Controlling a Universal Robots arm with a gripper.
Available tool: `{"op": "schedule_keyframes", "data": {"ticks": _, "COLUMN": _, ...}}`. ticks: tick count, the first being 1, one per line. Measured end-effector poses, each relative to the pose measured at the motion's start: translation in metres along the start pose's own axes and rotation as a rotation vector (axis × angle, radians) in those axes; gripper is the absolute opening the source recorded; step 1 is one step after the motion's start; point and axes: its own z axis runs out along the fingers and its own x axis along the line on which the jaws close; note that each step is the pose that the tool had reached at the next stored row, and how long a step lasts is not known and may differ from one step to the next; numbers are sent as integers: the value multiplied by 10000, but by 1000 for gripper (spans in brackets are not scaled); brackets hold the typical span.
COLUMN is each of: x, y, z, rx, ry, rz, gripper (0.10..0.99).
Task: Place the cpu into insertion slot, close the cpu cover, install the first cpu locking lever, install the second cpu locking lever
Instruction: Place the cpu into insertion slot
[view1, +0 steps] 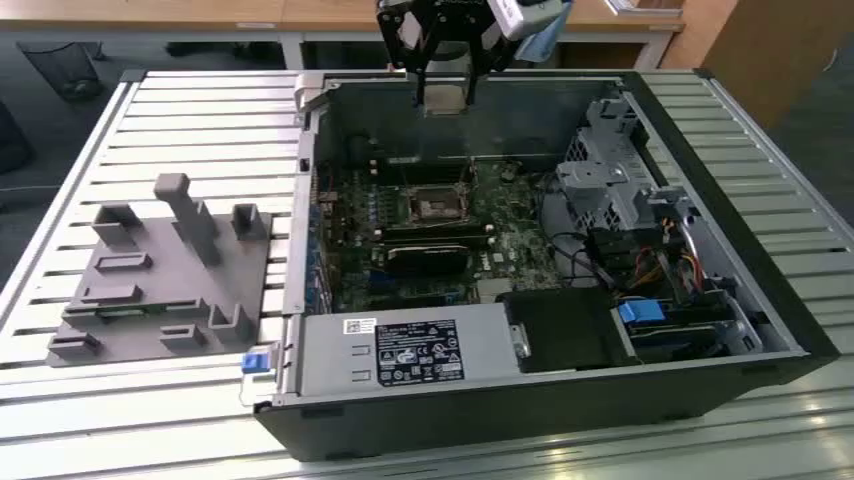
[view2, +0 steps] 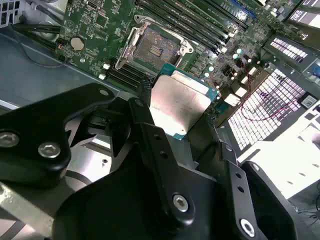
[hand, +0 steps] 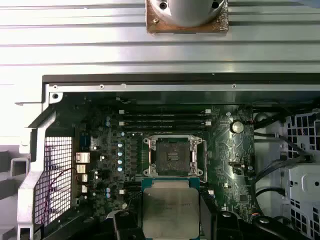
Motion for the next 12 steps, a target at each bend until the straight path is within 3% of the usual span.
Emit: {"op": "schedule_keyframes", "data": {"ticks": 12, "x": 0, "y": 0, "z": 0, "rx": -4, "ry": -20, "rz": 223, "gripper": 541}}
